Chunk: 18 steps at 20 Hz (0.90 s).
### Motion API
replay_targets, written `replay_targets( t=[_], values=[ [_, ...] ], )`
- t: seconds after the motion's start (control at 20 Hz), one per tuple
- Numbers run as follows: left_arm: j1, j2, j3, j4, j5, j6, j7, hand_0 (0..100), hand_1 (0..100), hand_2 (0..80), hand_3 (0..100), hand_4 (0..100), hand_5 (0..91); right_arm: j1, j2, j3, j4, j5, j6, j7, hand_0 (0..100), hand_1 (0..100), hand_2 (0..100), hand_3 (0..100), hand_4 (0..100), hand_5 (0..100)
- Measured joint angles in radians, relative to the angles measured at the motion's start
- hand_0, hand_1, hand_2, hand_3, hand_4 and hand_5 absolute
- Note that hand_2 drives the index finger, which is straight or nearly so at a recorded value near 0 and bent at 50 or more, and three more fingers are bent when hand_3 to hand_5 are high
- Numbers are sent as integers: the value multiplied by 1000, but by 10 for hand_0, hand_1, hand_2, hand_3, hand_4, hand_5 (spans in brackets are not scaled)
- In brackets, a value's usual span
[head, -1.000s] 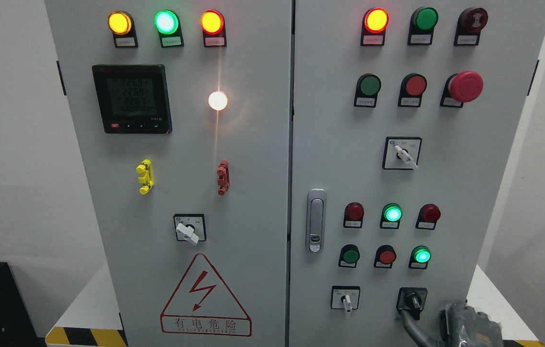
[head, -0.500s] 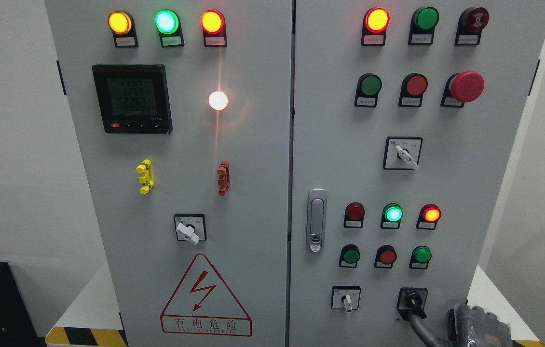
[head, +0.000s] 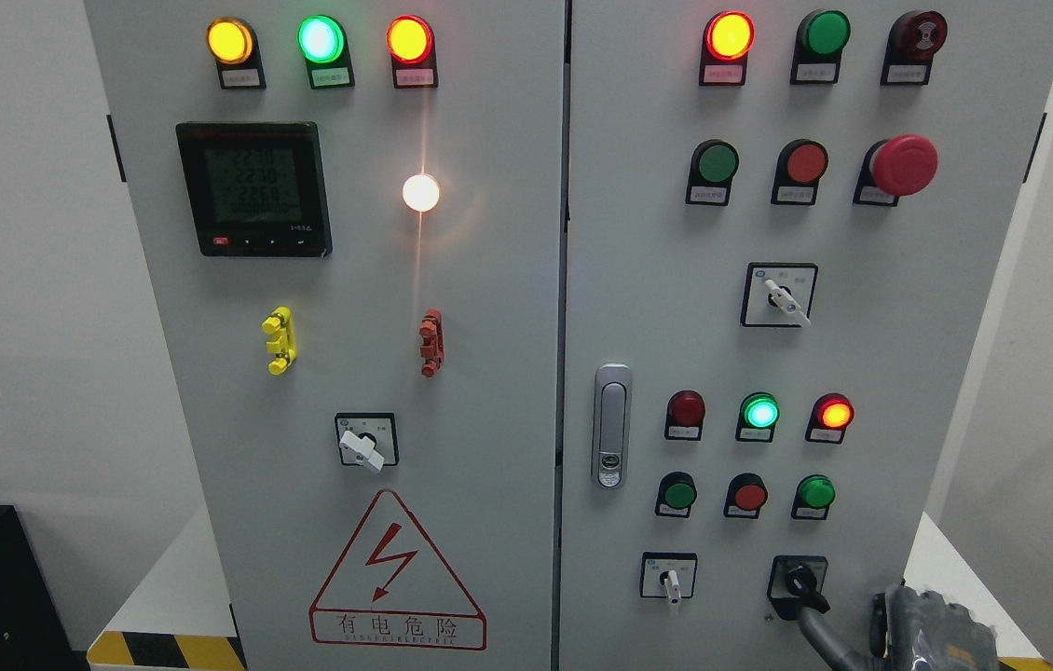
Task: Flip black knob to close circuit
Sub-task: 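Release the black knob and lower the right hand away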
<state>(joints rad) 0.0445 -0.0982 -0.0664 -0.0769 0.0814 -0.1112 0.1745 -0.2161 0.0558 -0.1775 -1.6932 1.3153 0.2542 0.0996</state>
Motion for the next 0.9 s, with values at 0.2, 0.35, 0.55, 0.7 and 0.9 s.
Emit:
replay_targets(
  t=[0.2, 0.35, 0.55, 0.7, 0.9],
  values=[
    [0, 0, 0, 0, 0, 0, 0, 120, 556, 0, 0, 0, 0, 3, 3, -1, -9, -1, -2, 1, 0, 0, 929, 1000, 1000, 1000],
    [0, 0, 0, 0, 0, 0, 1, 120, 556, 0, 0, 0, 0, 5, 6, -1, -15, -1, -3, 1, 0, 0, 929, 1000, 1000, 1000],
    [0, 0, 0, 0, 0, 0, 1, 120, 556, 0, 0, 0, 0, 9, 8, 1, -21, -4, -4, 1, 0, 0, 929, 1000, 1000, 1000],
    [0, 0, 0, 0, 0, 0, 1, 120, 556, 0, 0, 0, 0, 14, 10, 3, -21, -8, -4, 1, 0, 0, 929, 1000, 1000, 1000],
    [0, 0, 0, 0, 0, 0, 1, 120, 556, 0, 0, 0, 0, 24, 11, 7, -18, -19, -5, -4, 0, 0, 928, 1000, 1000, 1000]
  ],
)
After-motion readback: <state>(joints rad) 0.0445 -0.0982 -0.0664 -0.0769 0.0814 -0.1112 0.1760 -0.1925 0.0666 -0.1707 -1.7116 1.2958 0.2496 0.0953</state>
